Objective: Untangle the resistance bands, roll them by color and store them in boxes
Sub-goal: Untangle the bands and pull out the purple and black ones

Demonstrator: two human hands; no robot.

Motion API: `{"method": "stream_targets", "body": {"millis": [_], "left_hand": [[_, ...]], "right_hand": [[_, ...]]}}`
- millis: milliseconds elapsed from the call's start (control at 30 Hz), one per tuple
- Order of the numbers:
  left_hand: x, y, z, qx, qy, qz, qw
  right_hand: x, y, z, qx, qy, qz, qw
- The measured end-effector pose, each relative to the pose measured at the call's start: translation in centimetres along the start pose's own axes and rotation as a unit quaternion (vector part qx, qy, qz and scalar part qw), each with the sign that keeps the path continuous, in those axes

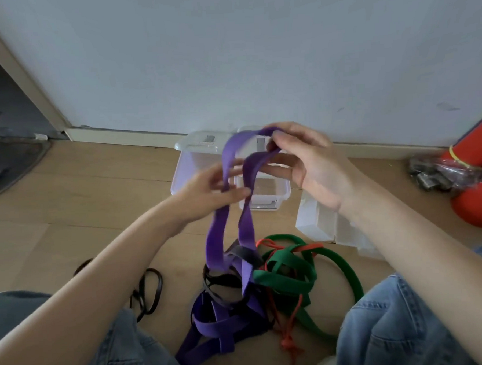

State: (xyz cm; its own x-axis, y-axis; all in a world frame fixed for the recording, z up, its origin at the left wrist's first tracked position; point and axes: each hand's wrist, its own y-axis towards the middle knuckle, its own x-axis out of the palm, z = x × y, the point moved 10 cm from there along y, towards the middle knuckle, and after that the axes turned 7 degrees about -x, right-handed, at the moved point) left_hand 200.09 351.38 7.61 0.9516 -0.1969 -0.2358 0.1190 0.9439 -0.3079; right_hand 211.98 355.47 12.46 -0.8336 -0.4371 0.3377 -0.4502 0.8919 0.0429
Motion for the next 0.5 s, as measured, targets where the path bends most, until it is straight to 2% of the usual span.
{"method": "stream_targets", "body": {"millis": [100, 133, 200, 267, 333, 367, 433, 500], "left_hand": [[6.0, -0.9, -3.5, -0.074, 0.06, -0.143, 0.985], [6.5, -1.1, -4.4, -0.082, 0.091, -0.15, 0.981], [3.9, -0.3, -4.9, -0.089, 0.107, -0.068, 0.988], [-1.2, 0.4, -4.9, -0.1, 0.083, 0.061, 0.99], [-4.6, 0.5, -4.0, -0.078, 0.135, 0.145, 0.977], [-5.1, 0.5, -3.6, -0.062, 0.19, 0.158, 0.967], [-3.8, 0.3, -3.0, -0.04, 0.28, 0.138, 0.949], [-1.3, 0.2, -2.9, -0.033, 0.288, 0.065, 0.955]], "right_hand": [[-0.2, 0.4, -0.6, -0.032, 0.085, 0.033, 0.995], [-0.8, 0.4, -0.7, -0.042, 0.072, 0.052, 0.995], [-2.9, 0.4, -0.7, -0.051, -0.032, 0.095, 0.994], [-4.3, 0.2, -0.1, -0.015, -0.22, 0.096, 0.971], [-5.0, 0.1, 0.9, 0.035, -0.369, 0.062, 0.927], [-5.1, 0.1, 1.1, 0.045, -0.415, 0.05, 0.907], [-4.6, 0.2, 1.2, 0.05, -0.523, 0.0, 0.851], [-4.1, 0.0, 1.9, 0.082, -0.636, -0.078, 0.763]]}}
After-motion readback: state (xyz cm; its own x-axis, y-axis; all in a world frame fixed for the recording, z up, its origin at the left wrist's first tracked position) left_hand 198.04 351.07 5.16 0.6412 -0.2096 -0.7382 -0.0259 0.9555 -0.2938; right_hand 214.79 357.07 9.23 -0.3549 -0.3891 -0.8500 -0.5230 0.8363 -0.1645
